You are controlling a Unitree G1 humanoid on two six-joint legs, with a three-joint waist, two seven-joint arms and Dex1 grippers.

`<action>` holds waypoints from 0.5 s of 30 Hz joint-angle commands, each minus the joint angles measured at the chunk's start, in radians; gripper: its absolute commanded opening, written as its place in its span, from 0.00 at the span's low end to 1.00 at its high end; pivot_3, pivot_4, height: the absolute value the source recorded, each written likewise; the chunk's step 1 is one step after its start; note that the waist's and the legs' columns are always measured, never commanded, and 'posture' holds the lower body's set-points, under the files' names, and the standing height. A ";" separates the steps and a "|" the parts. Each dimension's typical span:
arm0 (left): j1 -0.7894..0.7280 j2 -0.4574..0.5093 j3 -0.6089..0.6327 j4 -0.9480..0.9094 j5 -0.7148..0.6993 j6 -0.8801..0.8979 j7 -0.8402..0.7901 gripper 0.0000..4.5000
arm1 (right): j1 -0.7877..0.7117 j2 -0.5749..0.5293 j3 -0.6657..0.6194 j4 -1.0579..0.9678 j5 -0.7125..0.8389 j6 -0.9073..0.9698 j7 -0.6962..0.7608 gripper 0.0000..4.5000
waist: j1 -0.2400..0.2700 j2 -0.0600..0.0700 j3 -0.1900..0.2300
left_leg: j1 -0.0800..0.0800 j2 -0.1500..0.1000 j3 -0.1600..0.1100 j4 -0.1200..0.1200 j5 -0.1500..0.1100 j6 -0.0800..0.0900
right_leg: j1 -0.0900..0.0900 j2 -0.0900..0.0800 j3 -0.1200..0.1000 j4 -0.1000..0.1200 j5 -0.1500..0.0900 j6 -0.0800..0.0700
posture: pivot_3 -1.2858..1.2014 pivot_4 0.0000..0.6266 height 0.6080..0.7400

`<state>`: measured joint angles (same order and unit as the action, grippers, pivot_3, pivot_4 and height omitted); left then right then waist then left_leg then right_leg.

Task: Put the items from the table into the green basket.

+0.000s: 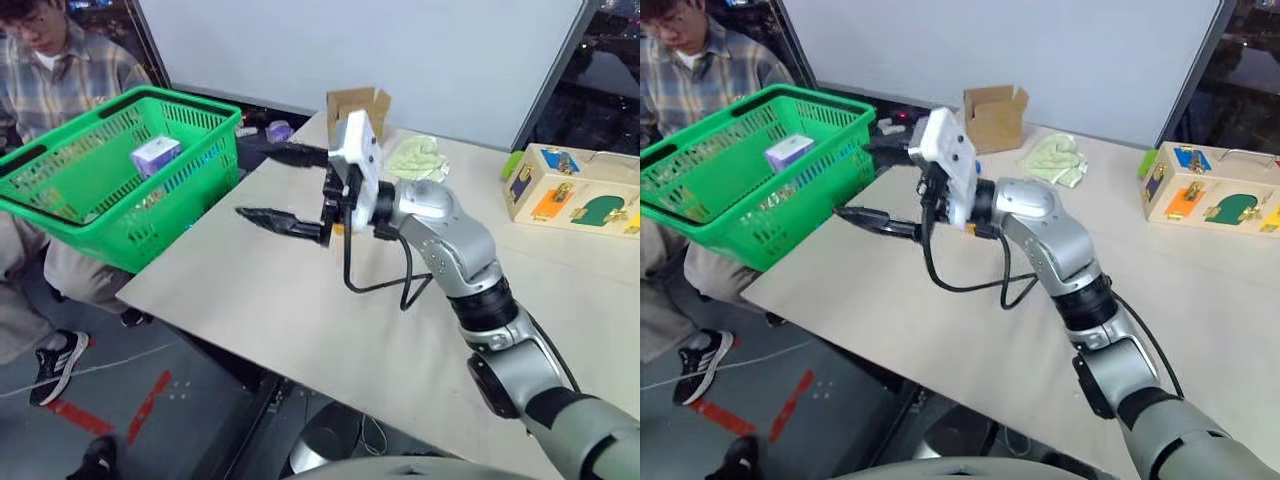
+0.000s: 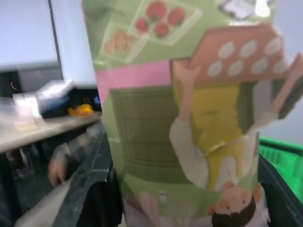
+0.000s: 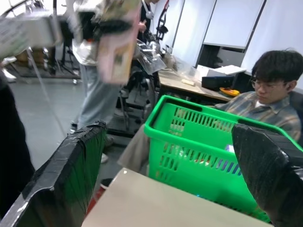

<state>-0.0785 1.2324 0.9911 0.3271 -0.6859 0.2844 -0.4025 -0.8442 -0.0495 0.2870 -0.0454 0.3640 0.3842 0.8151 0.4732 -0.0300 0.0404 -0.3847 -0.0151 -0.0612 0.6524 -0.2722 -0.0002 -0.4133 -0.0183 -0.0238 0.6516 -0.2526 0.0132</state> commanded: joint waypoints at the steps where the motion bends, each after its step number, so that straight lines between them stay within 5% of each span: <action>1: -0.328 0.114 -0.247 0.343 0.121 -0.191 -0.121 0.56 | -0.016 0.006 -0.002 -0.044 -0.020 -0.009 -0.033 1.00 | -0.007 0.000 0.000 | 0.000 0.000 0.000 0.000 0.000 0.000 | 0.000 0.000 -0.001 0.000 0.000 0.000 | 0.67 0.00 1.00; 7: -0.949 0.091 -0.575 0.806 0.387 -0.371 -0.152 0.56 | 0.001 0.006 0.000 -0.096 -0.038 0.020 -0.082 1.00 | -0.048 -0.005 -0.003 | -0.003 0.001 0.002 0.001 0.001 -0.001 | 0.000 0.002 -0.002 0.001 0.004 0.002 | 0.64 0.00 1.00; 13: -1.038 0.027 -0.642 0.975 0.511 -0.422 -0.073 0.56 | 0.015 0.002 0.000 -0.147 -0.035 0.051 -0.109 1.00 | -0.143 -0.006 -0.004 | -0.002 0.001 0.002 0.001 0.002 0.002 | -0.001 0.002 -0.001 0.005 0.006 -0.002 | 0.61 0.00 1.00; 15: -0.985 0.018 -0.642 0.998 0.537 -0.432 -0.025 0.69 | 0.017 0.001 -0.001 -0.159 -0.035 0.058 -0.117 1.00 | -0.191 -0.006 -0.004 | -0.001 0.001 0.002 0.001 0.002 0.002 | -0.001 0.001 0.000 0.007 0.006 -0.002 | 0.60 0.00 1.00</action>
<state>-1.0706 1.2432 0.3483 1.3239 -0.1689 -0.1173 -0.4662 -0.8260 -0.0477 0.3052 -0.1609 0.3221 0.4377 0.7110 0.2819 -0.0358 0.0367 -0.3851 -0.0138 -0.0592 0.6536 -0.2698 0.0017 -0.4140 -0.0173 -0.0233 0.6602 -0.2467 0.0115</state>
